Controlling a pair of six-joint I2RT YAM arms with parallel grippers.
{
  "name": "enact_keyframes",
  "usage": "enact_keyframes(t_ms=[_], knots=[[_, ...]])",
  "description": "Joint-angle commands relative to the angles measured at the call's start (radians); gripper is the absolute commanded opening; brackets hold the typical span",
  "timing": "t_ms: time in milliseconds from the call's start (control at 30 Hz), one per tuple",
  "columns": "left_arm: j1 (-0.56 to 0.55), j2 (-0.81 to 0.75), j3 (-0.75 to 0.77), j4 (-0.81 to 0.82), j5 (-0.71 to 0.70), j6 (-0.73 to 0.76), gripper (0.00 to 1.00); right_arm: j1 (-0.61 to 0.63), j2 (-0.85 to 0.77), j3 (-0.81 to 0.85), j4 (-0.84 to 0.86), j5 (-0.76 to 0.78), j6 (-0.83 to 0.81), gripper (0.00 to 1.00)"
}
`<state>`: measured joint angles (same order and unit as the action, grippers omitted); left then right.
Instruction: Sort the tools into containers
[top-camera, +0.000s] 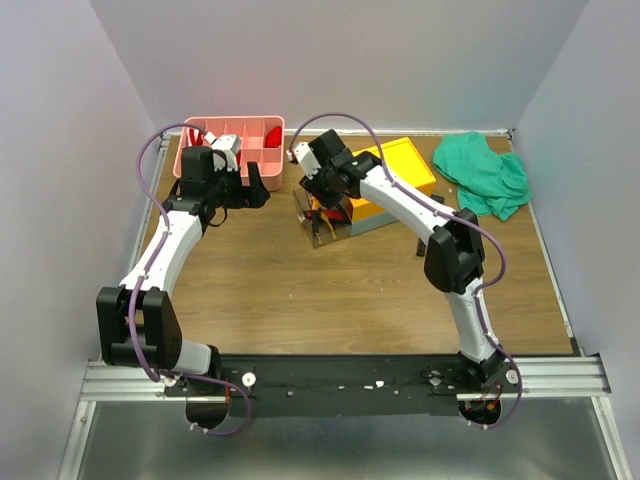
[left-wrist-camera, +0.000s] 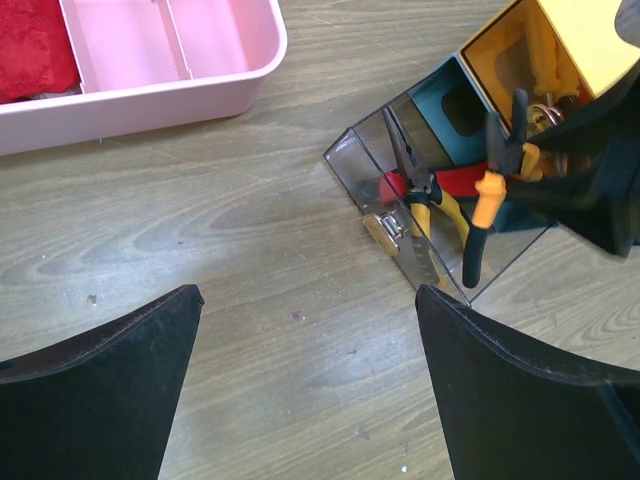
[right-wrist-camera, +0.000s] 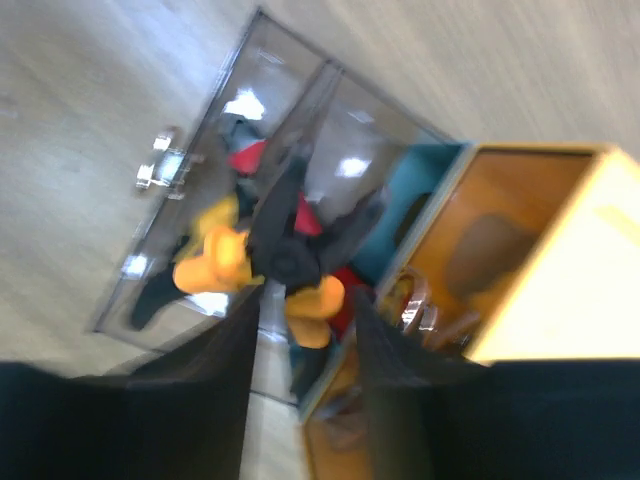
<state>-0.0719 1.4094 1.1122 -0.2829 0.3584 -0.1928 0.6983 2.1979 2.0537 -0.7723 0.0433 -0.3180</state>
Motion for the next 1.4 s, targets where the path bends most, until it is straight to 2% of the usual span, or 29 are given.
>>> enact_keyframes(t_ms=[0, 67, 200, 267, 300, 400, 433, 533, 567, 633, 667, 700, 867, 967, 1100, 1200, 1300, 1367], knots=[[0.007, 0.028, -0.002, 0.019, 0.040, -0.029, 0.99, 0.012, -0.045, 0.036, 0.015, 0.006, 0.031, 0.63], [0.007, 0.040, -0.003, 0.033, 0.056, -0.046, 0.99, 0.024, -0.076, 0.037, -0.001, -0.038, 0.043, 0.67], [0.006, 0.077, -0.005, 0.050, 0.074, -0.082, 0.98, 0.035, -0.177, -0.001, -0.002, -0.082, 0.072, 0.68], [0.000, 0.088, -0.008, 0.056, 0.079, -0.089, 0.97, 0.035, -0.239, -0.044, 0.030, -0.056, 0.083, 0.68], [-0.005, 0.097, -0.011, 0.059, 0.092, -0.086, 0.96, 0.032, -0.257, -0.062, 0.050, 0.014, 0.080, 0.68], [-0.032, 0.108, -0.026, 0.077, 0.117, -0.076, 0.90, -0.031, -0.323, -0.113, 0.143, 0.093, 0.054, 0.49], [-0.043, 0.111, -0.040, 0.094, 0.126, -0.068, 0.88, -0.058, -0.325, -0.107, 0.154, 0.095, 0.045, 0.34], [-0.092, 0.129, -0.058, 0.142, 0.111, -0.060, 0.71, -0.198, -0.287, -0.034, 0.136, 0.096, 0.025, 0.01], [-0.103, 0.143, -0.046, 0.148, 0.120, -0.059, 0.56, -0.282, -0.274, -0.021, 0.134, 0.084, 0.020, 0.01], [-0.132, 0.184, -0.031, 0.154, 0.140, -0.027, 0.36, -0.360, -0.236, 0.005, 0.143, 0.040, 0.010, 0.01], [-0.141, 0.198, -0.013, 0.149, 0.136, -0.005, 0.11, -0.423, -0.222, 0.003, 0.169, 0.038, 0.001, 0.01], [-0.152, 0.227, -0.003, 0.142, 0.119, 0.041, 0.01, -0.451, -0.190, 0.003, 0.186, 0.044, -0.024, 0.01], [-0.174, 0.307, 0.049, 0.062, 0.099, 0.131, 0.00, -0.586, -0.081, 0.066, 0.176, 0.037, -0.001, 0.01], [-0.196, 0.353, 0.069, 0.051, 0.087, 0.179, 0.00, -0.614, -0.024, 0.065, 0.133, -0.006, -0.003, 0.01], [-0.244, 0.399, 0.107, 0.033, 0.103, 0.220, 0.00, -0.615, 0.017, 0.042, 0.050, -0.196, -0.049, 0.01], [-0.278, 0.428, 0.138, 0.033, 0.111, 0.214, 0.00, -0.617, 0.013, 0.004, -0.001, -0.328, -0.017, 0.01], [-0.307, 0.453, 0.169, 0.044, 0.137, 0.197, 0.00, -0.615, -0.007, -0.027, -0.039, -0.431, -0.004, 0.01], [-0.322, 0.467, 0.190, 0.057, 0.146, 0.196, 0.00, -0.611, -0.021, -0.065, -0.042, -0.445, 0.005, 0.02]])
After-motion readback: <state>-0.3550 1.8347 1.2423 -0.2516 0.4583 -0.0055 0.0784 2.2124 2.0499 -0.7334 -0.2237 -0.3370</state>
